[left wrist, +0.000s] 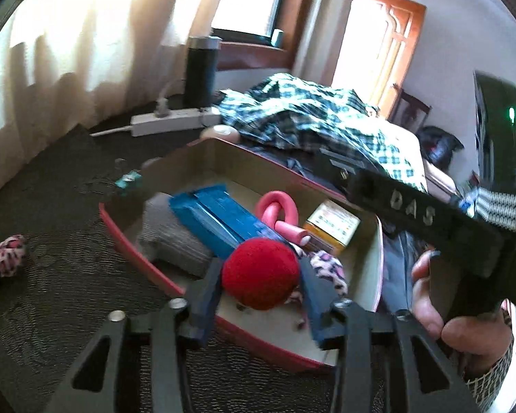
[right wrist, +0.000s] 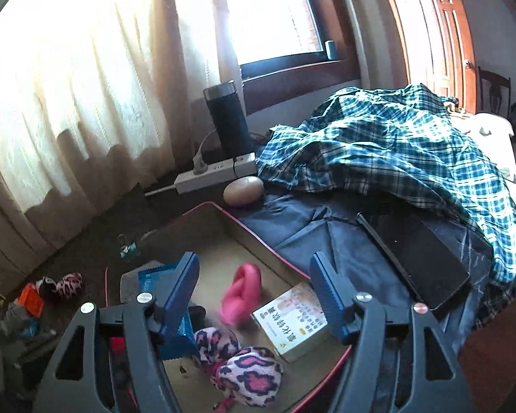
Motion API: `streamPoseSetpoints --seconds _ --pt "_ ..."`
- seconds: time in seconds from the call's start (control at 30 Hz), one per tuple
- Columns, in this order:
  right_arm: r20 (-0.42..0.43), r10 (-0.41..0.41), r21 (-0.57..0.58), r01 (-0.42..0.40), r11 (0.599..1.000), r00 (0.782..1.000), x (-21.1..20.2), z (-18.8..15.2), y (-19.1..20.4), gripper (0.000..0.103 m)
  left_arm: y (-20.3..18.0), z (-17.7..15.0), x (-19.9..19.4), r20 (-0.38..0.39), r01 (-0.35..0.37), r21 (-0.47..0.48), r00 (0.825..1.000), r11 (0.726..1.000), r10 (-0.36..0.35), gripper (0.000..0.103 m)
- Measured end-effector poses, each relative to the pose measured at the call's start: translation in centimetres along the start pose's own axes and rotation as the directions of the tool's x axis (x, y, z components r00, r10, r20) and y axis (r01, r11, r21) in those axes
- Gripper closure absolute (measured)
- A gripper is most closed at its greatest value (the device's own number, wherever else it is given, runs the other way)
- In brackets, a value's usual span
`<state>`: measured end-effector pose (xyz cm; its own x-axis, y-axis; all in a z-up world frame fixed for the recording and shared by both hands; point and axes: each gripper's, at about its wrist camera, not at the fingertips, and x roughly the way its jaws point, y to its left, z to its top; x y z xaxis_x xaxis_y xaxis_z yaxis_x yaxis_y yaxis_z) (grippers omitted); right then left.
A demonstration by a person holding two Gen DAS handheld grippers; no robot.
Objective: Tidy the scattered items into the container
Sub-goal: 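Drop the red ball into the red tin with the left tool while the right tool releases the knot there, then bring both tools back over the remaining items on the mat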
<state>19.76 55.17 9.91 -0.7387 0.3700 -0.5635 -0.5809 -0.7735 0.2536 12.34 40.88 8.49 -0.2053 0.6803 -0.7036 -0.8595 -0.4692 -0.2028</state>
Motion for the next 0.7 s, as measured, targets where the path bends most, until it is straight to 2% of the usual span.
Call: streamPoseSetpoints --seconds 0.2,0.53,0.7 --pt "-0.001 0.004 0.006 -0.004 1.000 1.000 -0.1 -0.1 0.0 0.032 0.2 -0.2 -0.3 0.004 0.024 -0.033 1.000 0.999 -0.024 0.023" --pt "-0.018 0.033 -0.019 -0.033 0.999 0.999 -0.2 -0.7 1.7 0.032 3.0 -0.3 -2.5 0.044 -0.021 -0.110 0.999 0.994 0.026 0.023" --pt "-0.021 0.057 -0.047 -0.058 0.997 0.998 -0.5 -1.0 3.6 0.032 5.2 -1.0 -4.3 0.066 -0.080 -0.144 0.994 0.986 0.090 0.023"
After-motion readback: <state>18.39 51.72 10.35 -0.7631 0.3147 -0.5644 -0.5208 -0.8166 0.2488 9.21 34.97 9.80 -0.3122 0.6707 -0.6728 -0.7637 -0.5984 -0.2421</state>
